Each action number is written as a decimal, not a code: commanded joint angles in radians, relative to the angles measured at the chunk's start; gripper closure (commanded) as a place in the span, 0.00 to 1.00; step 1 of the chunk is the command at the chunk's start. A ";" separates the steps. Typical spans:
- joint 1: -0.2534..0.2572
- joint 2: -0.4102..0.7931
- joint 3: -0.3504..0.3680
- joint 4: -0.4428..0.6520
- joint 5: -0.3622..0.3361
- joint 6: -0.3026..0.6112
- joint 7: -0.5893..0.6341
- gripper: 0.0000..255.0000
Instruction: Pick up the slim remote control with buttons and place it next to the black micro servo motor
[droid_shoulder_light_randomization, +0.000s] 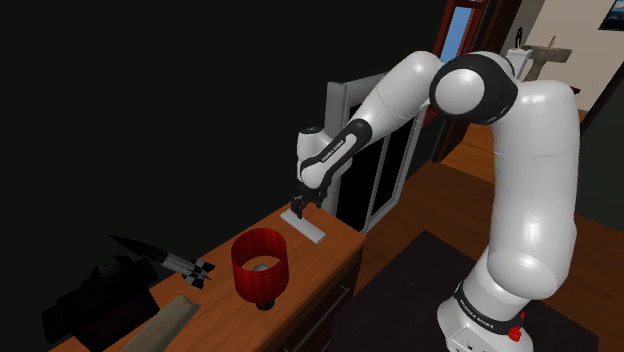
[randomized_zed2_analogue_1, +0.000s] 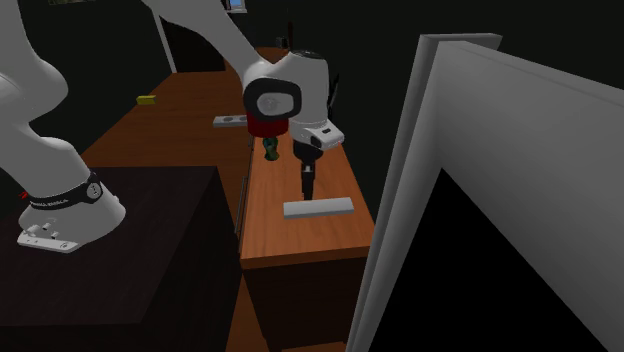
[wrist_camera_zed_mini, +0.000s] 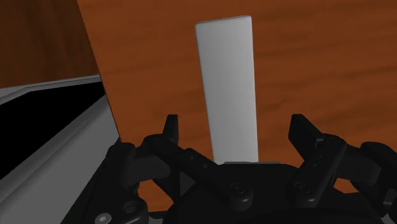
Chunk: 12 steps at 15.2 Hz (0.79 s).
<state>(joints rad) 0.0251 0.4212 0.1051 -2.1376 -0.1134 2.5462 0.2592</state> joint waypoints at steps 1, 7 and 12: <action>0.010 0.087 -0.006 0.065 -0.011 0.021 0.010 0.00; 0.023 0.197 -0.018 0.129 -0.023 0.065 0.019 0.00; 0.027 0.241 -0.024 0.142 -0.029 0.096 0.023 0.00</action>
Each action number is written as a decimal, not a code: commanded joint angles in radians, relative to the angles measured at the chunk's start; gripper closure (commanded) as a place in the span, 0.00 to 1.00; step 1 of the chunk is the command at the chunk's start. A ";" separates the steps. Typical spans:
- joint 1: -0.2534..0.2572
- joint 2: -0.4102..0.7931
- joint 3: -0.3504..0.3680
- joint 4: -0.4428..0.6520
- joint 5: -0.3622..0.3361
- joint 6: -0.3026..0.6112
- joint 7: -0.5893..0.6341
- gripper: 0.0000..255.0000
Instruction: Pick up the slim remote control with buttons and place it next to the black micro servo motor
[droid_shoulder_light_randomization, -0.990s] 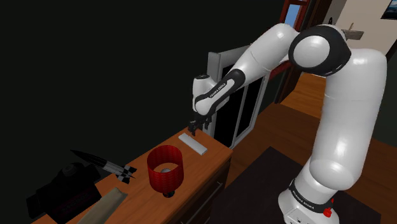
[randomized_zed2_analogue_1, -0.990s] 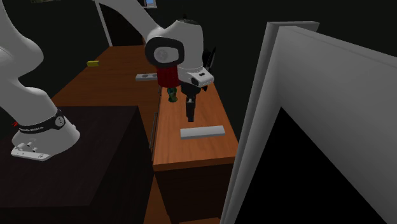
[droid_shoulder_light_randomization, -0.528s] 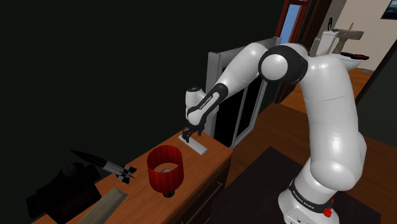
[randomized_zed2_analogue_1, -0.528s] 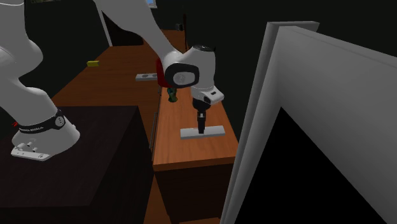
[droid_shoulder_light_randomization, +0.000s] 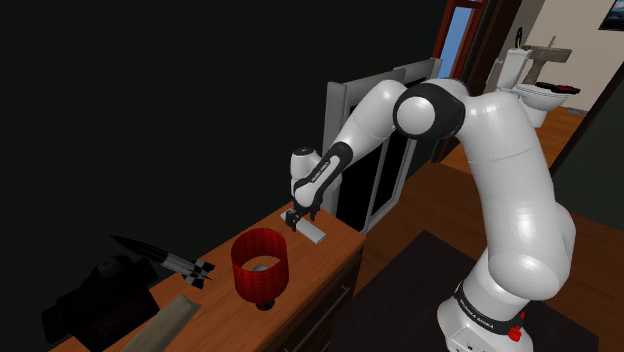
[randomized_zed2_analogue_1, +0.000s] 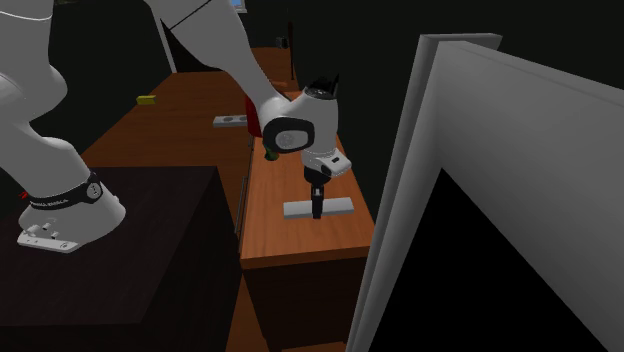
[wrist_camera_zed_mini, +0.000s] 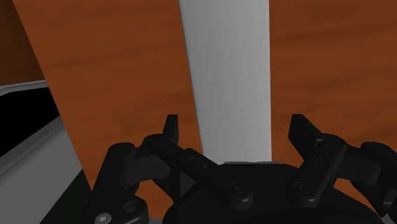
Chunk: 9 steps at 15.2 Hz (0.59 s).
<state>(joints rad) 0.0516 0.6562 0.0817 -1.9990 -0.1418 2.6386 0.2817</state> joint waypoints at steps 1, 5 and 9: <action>0.001 0.006 -0.001 0.003 -0.001 0.003 0.001 0.00; 0.001 0.006 -0.001 0.003 -0.001 0.003 0.001 0.00; 0.001 0.006 -0.001 0.003 -0.001 0.003 0.001 1.00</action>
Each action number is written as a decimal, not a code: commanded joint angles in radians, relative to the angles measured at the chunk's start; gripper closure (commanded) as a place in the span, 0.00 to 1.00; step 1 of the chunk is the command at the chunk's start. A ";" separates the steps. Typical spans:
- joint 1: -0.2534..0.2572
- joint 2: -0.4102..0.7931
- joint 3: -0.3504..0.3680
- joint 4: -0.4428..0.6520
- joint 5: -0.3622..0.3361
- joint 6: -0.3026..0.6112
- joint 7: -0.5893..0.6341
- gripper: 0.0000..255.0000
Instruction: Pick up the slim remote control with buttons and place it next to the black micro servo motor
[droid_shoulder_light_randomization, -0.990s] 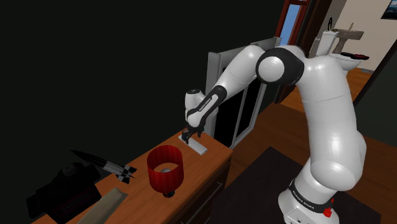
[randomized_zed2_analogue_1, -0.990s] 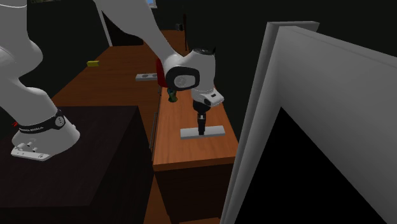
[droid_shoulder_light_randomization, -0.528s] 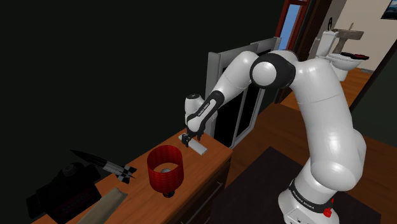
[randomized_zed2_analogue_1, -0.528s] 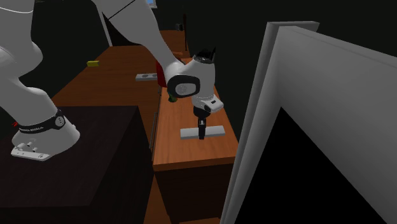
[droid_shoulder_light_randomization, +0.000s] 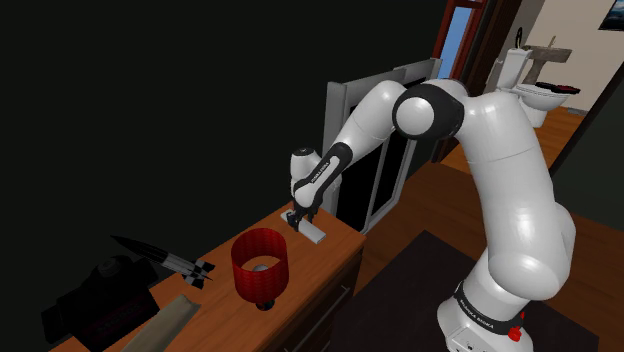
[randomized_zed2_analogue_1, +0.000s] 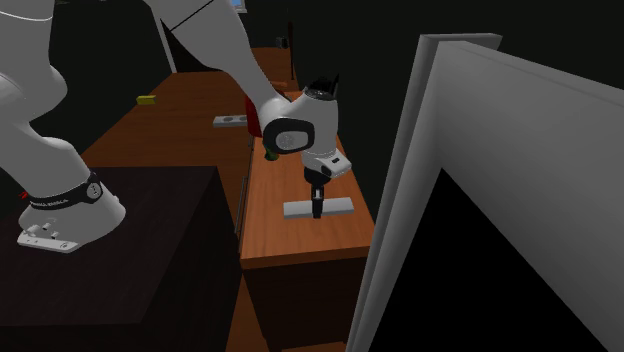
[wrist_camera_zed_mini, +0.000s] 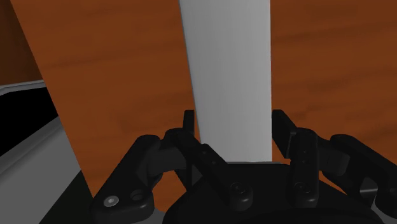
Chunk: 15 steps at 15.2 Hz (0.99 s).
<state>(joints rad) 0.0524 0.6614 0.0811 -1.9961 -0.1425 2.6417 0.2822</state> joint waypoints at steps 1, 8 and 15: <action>0.000 0.000 0.000 0.000 0.000 0.000 0.000 1.00; -0.001 -0.012 0.002 -0.004 0.002 -0.008 -0.001 1.00; -0.011 -0.096 0.014 -0.027 0.014 -0.069 -0.011 1.00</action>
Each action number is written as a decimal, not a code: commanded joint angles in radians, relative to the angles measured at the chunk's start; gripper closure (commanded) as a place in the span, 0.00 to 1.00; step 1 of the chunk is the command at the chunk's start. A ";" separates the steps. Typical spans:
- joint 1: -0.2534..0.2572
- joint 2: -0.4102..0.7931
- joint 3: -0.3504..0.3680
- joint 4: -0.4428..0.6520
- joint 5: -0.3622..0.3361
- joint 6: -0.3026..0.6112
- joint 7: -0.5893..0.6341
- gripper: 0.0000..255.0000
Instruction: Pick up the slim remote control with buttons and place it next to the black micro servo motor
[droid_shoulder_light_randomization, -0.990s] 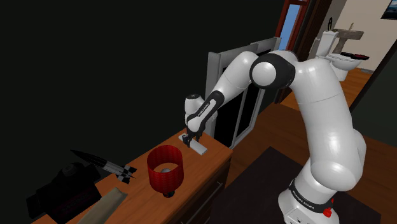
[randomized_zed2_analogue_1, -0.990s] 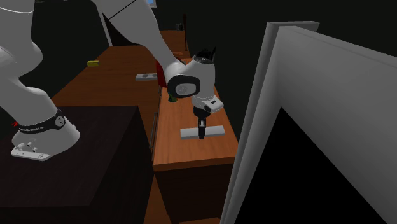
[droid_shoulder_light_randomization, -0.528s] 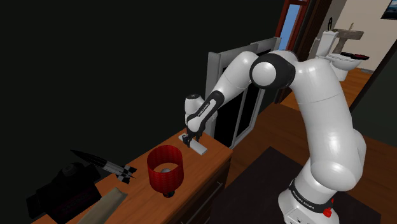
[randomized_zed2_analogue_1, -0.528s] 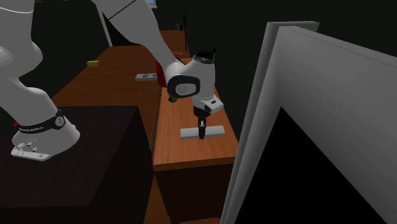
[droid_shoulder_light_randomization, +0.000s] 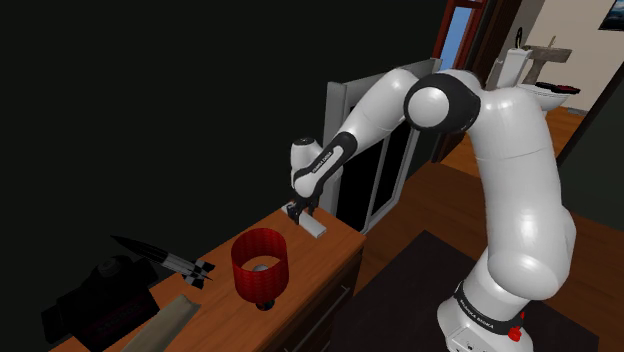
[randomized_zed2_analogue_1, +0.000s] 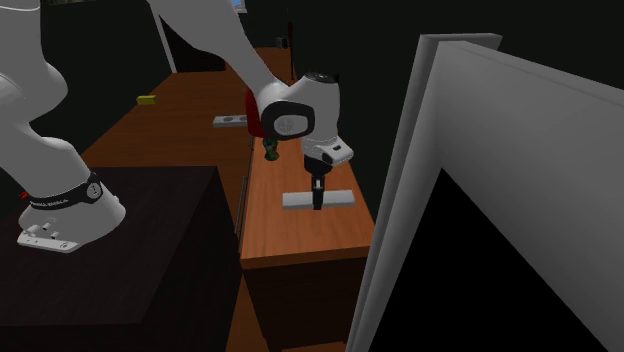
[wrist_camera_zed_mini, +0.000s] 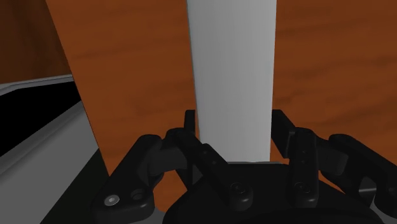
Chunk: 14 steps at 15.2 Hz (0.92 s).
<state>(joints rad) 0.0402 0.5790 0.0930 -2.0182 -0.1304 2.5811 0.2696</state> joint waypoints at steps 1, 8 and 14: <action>0.000 -0.025 0.004 -0.007 0.004 -0.018 0.000 1.00; -0.008 -0.103 0.015 -0.018 0.018 -0.085 -0.010 1.00; -0.014 -0.165 0.023 -0.019 0.030 -0.146 -0.020 1.00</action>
<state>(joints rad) 0.0284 0.4239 0.1153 -2.0369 -0.1022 2.4452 0.2530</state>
